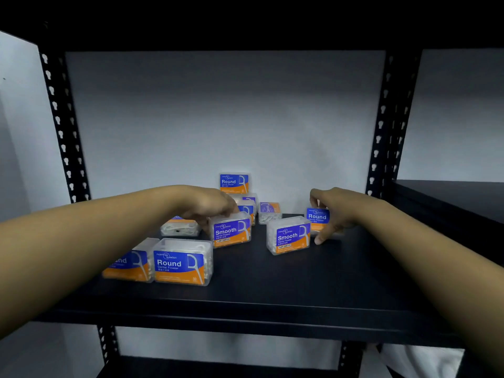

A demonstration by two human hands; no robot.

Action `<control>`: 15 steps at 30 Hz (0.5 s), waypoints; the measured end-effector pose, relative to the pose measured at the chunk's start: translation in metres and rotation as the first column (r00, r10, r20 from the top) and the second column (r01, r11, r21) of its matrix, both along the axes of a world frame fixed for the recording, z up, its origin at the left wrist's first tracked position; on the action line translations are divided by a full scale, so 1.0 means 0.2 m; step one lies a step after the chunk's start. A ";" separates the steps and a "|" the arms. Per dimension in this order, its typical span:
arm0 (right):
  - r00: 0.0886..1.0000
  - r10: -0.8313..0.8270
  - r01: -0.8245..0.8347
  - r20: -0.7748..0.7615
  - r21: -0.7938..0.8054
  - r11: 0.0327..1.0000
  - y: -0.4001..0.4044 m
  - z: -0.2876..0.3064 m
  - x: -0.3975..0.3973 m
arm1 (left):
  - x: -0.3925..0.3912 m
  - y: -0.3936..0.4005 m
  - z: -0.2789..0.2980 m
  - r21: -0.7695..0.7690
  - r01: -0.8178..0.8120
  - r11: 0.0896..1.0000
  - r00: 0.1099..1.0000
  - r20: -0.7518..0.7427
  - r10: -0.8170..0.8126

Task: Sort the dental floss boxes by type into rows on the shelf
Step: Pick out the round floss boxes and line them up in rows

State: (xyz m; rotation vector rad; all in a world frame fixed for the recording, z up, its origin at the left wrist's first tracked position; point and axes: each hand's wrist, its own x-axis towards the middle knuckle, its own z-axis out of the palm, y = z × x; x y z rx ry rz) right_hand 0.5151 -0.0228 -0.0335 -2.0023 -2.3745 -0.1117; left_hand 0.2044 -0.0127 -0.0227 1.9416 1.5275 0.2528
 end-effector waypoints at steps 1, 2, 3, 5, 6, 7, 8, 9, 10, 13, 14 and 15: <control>1.000 0.007 -0.007 -0.006 0.009 1.000 0.00 0.00 0.00 | 0.01 0.00 0.00 0.011 0.017 1.000 1.000 -0.014 -0.017; 1.000 0.016 -0.016 -0.006 0.013 1.000 0.01 0.00 0.00 | 0.02 -0.01 0.01 0.042 0.044 0.998 0.998 -0.049 -0.042; 1.000 0.025 -0.025 -0.003 0.013 1.000 0.02 -0.01 0.00 | 0.02 0.00 0.02 0.095 0.073 0.993 0.993 -0.096 -0.064; 1.000 0.029 -0.029 -0.006 0.006 1.000 0.03 -0.02 0.01 | 0.03 0.02 0.03 0.245 0.131 0.961 0.984 -0.151 -0.095; 1.000 0.025 -0.025 -0.018 -0.004 1.000 0.03 -0.03 0.00 | 0.03 0.04 0.03 0.321 0.140 0.937 0.984 -0.147 -0.097; 0.999 0.018 -0.019 -0.034 -0.018 1.000 0.04 -0.03 0.00 | 0.03 0.06 0.04 0.404 0.135 0.905 0.987 -0.137 -0.086; 0.999 0.012 -0.013 -0.052 -0.036 0.999 0.04 -0.04 0.00 | 0.04 0.08 0.05 0.484 0.128 0.866 0.989 -0.132 -0.072; 0.997 0.005 -0.010 -0.076 -0.059 0.998 0.04 -0.05 -0.01 | 0.04 0.11 0.05 0.541 0.123 0.832 0.989 -0.137 -0.057; 0.994 0.004 -0.012 -0.109 -0.082 0.997 0.04 -0.05 -0.01 | 0.04 0.13 0.06 0.569 0.129 0.812 0.988 -0.148 -0.054; 0.985 0.015 -0.033 -0.169 -0.109 0.994 0.03 -0.07 -0.03 | 0.08 0.19 0.08 0.500 0.196 0.844 0.966 -0.244 -0.080; 0.986 0.012 -0.031 -0.169 -0.108 0.994 0.04 -0.08 -0.03 | 0.09 0.20 0.08 0.463 0.230 0.856 0.948 -0.306 -0.089; 0.986 0.006 -0.025 -0.167 -0.110 0.994 0.04 -0.08 -0.03 | 0.11 0.23 0.08 0.436 0.254 0.863 0.929 -0.358 -0.092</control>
